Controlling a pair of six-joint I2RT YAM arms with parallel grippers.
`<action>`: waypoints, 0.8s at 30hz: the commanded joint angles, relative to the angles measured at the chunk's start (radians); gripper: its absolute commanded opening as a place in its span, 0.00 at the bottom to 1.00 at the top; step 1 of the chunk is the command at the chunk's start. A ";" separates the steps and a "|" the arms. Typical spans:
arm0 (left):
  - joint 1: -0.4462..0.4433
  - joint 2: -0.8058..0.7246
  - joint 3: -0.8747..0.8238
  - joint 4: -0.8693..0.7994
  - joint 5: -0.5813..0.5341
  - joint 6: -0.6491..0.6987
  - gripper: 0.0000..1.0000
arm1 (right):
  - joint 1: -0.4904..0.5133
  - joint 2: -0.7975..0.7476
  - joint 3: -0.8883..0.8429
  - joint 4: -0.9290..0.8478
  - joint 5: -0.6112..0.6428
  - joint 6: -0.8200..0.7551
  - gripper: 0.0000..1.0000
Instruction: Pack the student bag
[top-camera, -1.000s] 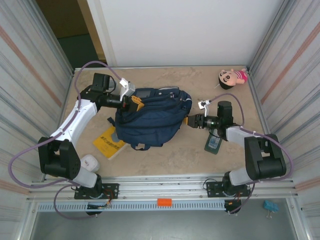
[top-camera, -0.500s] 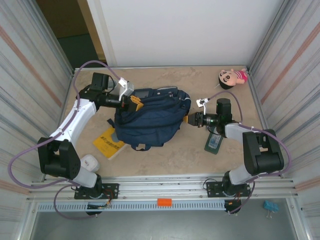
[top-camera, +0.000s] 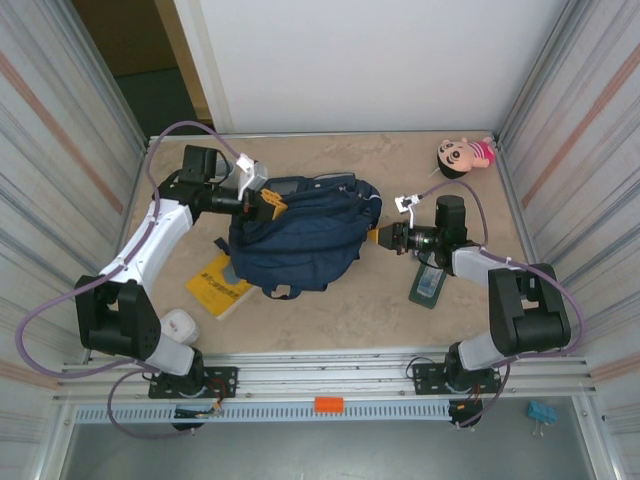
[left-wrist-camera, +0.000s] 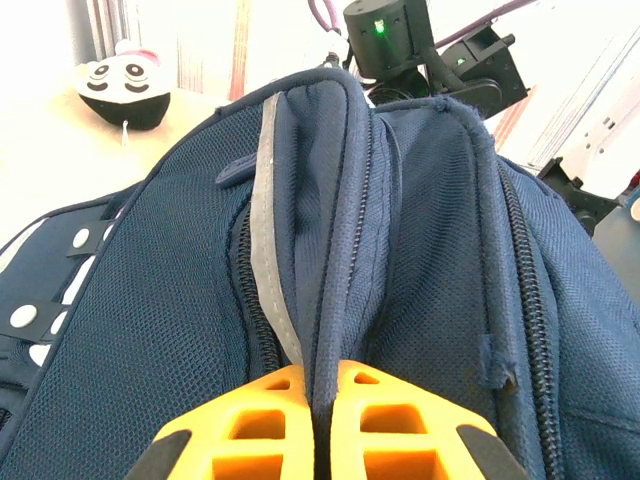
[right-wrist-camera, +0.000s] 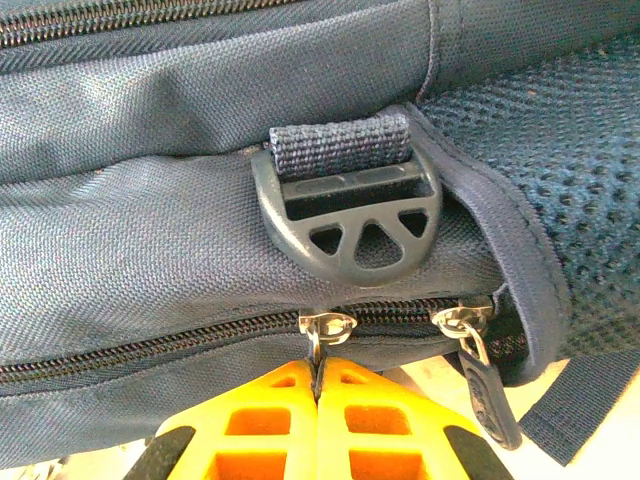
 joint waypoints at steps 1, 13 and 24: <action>0.005 -0.060 0.018 0.082 0.135 -0.010 0.00 | -0.005 0.001 0.019 -0.018 -0.027 -0.032 0.13; 0.005 -0.052 0.018 0.113 0.185 -0.033 0.00 | 0.034 0.059 0.043 0.047 -0.061 -0.009 0.29; -0.022 -0.088 -0.033 0.188 -0.240 -0.167 0.00 | 0.023 -0.070 0.018 -0.057 -0.006 -0.002 0.04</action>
